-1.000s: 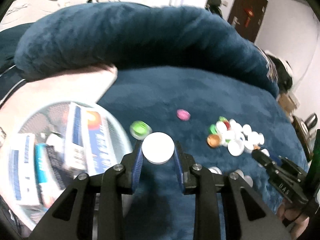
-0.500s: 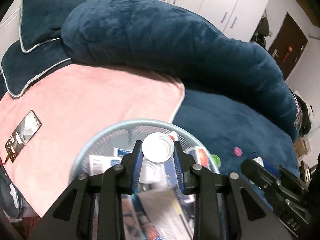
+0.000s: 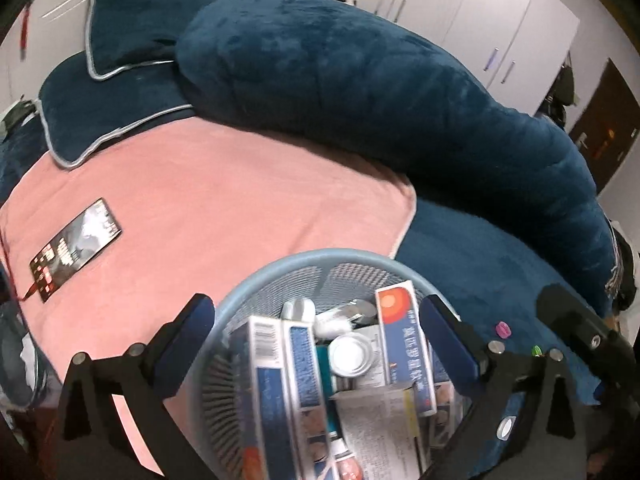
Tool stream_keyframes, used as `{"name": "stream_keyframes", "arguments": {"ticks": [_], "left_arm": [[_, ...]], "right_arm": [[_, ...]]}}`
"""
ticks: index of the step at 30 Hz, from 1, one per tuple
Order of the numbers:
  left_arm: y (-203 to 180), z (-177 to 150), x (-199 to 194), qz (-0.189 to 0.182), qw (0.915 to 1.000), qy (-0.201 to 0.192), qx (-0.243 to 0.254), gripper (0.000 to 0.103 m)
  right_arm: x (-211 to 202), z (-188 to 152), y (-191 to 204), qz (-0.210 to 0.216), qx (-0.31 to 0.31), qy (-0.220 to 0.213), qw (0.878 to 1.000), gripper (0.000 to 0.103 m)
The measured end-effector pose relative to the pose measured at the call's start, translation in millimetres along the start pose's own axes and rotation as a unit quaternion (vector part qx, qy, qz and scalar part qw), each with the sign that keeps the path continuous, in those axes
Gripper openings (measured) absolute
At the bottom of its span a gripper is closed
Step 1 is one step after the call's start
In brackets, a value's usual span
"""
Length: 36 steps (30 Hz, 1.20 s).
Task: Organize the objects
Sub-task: 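Carry both white caps over the blue basket and open both grippers to drop them, then grasp a white cap with the right gripper while the left gripper grasps a white ring cap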
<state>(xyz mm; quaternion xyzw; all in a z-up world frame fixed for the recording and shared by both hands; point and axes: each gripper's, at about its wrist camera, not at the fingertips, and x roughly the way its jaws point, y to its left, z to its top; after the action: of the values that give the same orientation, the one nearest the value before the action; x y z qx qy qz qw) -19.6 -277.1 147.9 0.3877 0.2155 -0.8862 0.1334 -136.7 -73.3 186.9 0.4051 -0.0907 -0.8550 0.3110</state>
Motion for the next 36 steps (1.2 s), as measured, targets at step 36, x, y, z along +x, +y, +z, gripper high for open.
{"name": "stream_keyframes", "arguments": {"ticks": [36], "left_arm": [[-200,-114,-3,-0.099,0.9635,0.043,0.245,0.102]], "right_arm": [[-142,-91,-173,-0.194,0.037,-0.008,0.980,0.103]]}}
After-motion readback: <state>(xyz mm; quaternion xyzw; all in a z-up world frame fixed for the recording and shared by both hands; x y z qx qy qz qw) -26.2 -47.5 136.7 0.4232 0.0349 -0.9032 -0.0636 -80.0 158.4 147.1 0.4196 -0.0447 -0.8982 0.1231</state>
